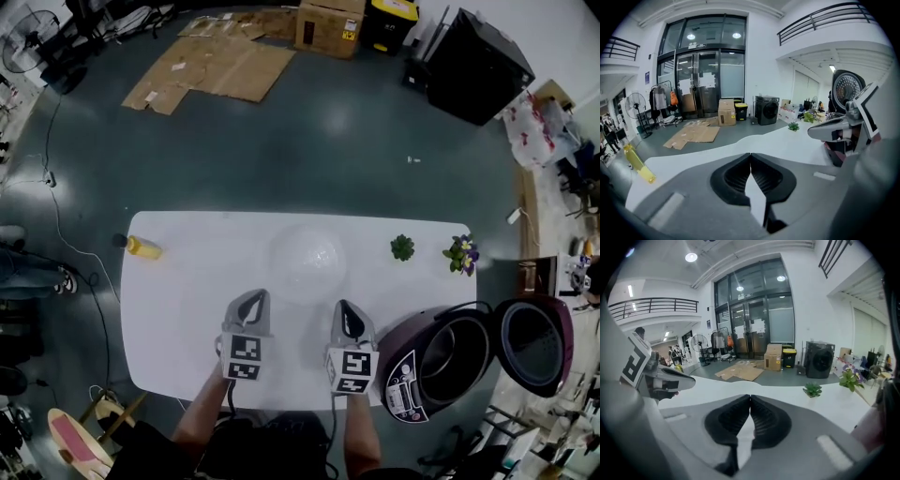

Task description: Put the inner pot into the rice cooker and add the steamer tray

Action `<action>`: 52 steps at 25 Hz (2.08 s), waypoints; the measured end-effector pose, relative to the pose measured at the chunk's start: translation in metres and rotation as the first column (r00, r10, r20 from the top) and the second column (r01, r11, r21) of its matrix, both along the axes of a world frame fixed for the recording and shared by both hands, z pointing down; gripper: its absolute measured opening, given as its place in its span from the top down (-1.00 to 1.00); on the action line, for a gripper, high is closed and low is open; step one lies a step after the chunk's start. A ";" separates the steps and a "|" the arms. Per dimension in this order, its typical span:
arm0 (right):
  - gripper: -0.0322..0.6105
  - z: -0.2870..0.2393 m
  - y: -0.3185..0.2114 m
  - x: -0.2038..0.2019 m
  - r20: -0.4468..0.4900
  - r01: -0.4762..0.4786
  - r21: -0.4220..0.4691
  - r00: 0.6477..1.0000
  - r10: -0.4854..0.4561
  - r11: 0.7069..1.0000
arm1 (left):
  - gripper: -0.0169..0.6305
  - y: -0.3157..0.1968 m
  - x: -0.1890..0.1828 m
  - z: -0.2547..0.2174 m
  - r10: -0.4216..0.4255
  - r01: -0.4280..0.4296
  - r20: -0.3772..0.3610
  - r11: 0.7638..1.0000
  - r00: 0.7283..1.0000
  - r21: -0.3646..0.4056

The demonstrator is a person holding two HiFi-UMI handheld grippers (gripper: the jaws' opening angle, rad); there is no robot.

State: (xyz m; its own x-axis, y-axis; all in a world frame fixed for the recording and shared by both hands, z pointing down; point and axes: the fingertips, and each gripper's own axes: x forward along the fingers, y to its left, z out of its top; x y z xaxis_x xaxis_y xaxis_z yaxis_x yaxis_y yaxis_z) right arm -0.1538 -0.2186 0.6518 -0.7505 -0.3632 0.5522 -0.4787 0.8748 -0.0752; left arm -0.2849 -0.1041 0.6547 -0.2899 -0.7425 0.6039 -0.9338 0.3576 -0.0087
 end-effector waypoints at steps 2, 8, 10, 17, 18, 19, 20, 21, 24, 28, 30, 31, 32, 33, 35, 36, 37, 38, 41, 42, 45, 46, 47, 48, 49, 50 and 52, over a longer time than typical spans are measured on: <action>0.88 0.013 -0.005 -0.004 -0.018 -0.004 -0.006 1.000 0.003 1.000 | 0.91 -0.004 -0.005 0.010 -0.009 0.009 -0.005 1.000 1.000 -0.006; 0.62 0.050 -0.019 -0.012 -0.079 -0.051 -0.057 0.996 0.046 0.997 | 0.60 -0.011 -0.019 0.049 -0.051 0.047 -0.090 0.998 0.995 -0.042; 0.53 0.061 -0.025 -0.013 -0.091 -0.069 -0.079 0.994 0.062 0.995 | 0.42 -0.012 -0.022 0.062 -0.063 0.055 -0.136 0.997 0.989 -0.059; 0.35 0.096 -0.039 -0.023 -0.152 -0.080 -0.136 0.987 0.059 0.988 | 0.27 -0.016 -0.034 0.093 -0.080 0.060 -0.171 0.991 0.982 -0.116; 0.35 0.099 -0.040 -0.025 -0.155 -0.079 -0.139 0.986 0.058 0.987 | 0.27 -0.017 -0.035 0.096 -0.080 0.060 -0.172 0.991 0.982 -0.121; 0.35 0.102 -0.041 -0.027 -0.156 -0.079 -0.144 0.986 0.056 0.986 | 0.27 -0.018 -0.035 0.098 -0.082 0.060 -0.173 0.990 0.982 -0.125; 0.35 0.104 -0.042 -0.028 -0.157 -0.078 -0.149 0.986 0.055 0.986 | 0.27 -0.019 -0.036 0.101 -0.083 0.061 -0.174 0.990 0.981 -0.129; 0.35 0.106 -0.043 -0.029 -0.158 -0.078 -0.156 0.986 0.053 0.985 | 0.27 -0.019 -0.036 0.104 -0.084 0.061 -0.175 0.989 0.981 -0.134; 0.35 0.112 -0.042 -0.030 -0.166 -0.080 -0.174 0.985 0.051 0.982 | 0.27 -0.020 -0.037 0.111 -0.087 0.061 -0.182 0.988 0.979 -0.142; 0.35 0.119 -0.041 -0.034 -0.177 -0.074 -0.187 0.983 0.041 0.980 | 0.27 -0.022 -0.040 0.115 -0.090 0.064 -0.191 0.988 0.977 -0.137; 0.45 0.121 -0.041 -0.034 -0.185 -0.081 -0.188 0.982 0.046 0.979 | 0.31 -0.024 -0.040 0.116 -0.087 0.062 -0.196 0.989 0.977 -0.132; 0.47 0.121 -0.041 -0.034 -0.188 -0.086 -0.188 0.981 0.050 0.978 | 0.33 -0.024 -0.040 0.115 -0.085 0.060 -0.197 0.990 0.977 -0.130; 0.48 0.121 -0.041 -0.033 -0.190 -0.089 -0.187 0.980 0.053 0.978 | 0.37 -0.025 -0.039 0.115 -0.083 0.058 -0.195 0.990 0.977 -0.130; 0.48 0.121 -0.041 -0.033 -0.194 -0.091 -0.186 0.980 0.054 0.978 | 0.39 -0.025 -0.038 0.115 -0.082 0.057 -0.190 0.990 0.978 -0.132; 0.49 0.120 -0.041 -0.033 -0.201 -0.089 -0.178 0.978 0.052 0.980 | 0.39 -0.026 -0.037 0.114 -0.078 0.053 -0.172 0.988 0.982 -0.143; 0.49 0.120 -0.041 -0.033 -0.205 -0.088 -0.173 0.977 0.052 0.981 | 0.39 -0.026 -0.037 0.114 -0.076 0.052 -0.162 0.988 0.984 -0.149; 0.49 0.119 -0.041 -0.033 -0.208 -0.088 -0.168 0.977 0.053 0.982 | 0.40 -0.026 -0.037 0.113 -0.074 0.051 -0.155 0.987 0.985 -0.150; 0.49 0.117 -0.041 -0.033 -0.209 -0.090 -0.164 0.976 0.055 0.982 | 0.40 -0.027 -0.037 0.111 -0.074 0.051 -0.149 0.988 0.986 -0.149; 0.49 0.110 -0.041 -0.032 -0.201 -0.091 -0.154 0.978 0.059 0.984 | 0.40 -0.027 -0.036 0.102 -0.071 0.053 -0.137 0.989 0.988 -0.136; 0.49 0.107 -0.040 -0.031 -0.196 -0.090 -0.150 0.979 0.059 0.985 | 0.40 -0.026 -0.036 0.099 -0.071 0.053 -0.134 0.990 0.989 -0.132; 0.49 0.093 -0.037 -0.029 -0.179 -0.086 -0.134 0.982 0.062 0.987 | 0.40 -0.023 -0.034 0.087 -0.066 0.053 -0.120 0.992 0.991 -0.115; 0.49 0.088 -0.036 -0.028 -0.172 -0.086 -0.127 0.983 0.063 0.988 | 0.40 -0.023 -0.034 0.082 -0.064 0.052 -0.114 0.993 0.991 -0.108; 0.49 0.082 -0.035 -0.027 -0.166 -0.086 -0.120 0.984 0.066 0.989 | 0.40 -0.022 -0.033 0.076 -0.061 0.051 -0.109 0.994 0.992 -0.099; 0.49 0.076 -0.034 -0.027 -0.159 -0.087 -0.113 0.985 0.068 0.990 | 0.40 -0.021 -0.033 0.069 -0.059 0.050 -0.103 0.995 0.993 -0.090; 0.49 0.069 -0.033 -0.026 -0.152 -0.088 -0.107 0.986 0.071 0.990 | 0.40 -0.020 -0.033 0.062 -0.056 0.049 -0.096 0.996 0.994 -0.081; 0.49 0.062 -0.031 -0.026 -0.145 -0.089 -0.100 0.987 0.074 0.991 | 0.40 -0.018 -0.033 0.055 -0.054 0.048 -0.088 0.996 0.995 -0.074; 0.49 0.048 -0.025 -0.024 -0.130 -0.090 -0.087 0.988 0.078 0.992 | 0.40 -0.012 -0.031 0.042 -0.051 0.046 -0.076 0.997 0.996 -0.062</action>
State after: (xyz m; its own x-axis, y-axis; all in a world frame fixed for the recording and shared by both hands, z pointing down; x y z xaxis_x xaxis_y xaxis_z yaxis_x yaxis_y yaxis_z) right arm -0.1774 -0.2431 0.6999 -0.6413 -0.3653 0.6748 -0.5613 0.8230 -0.0879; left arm -0.3155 -0.1160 0.6967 -0.2756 -0.6907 0.6686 -0.9141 0.4034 0.0399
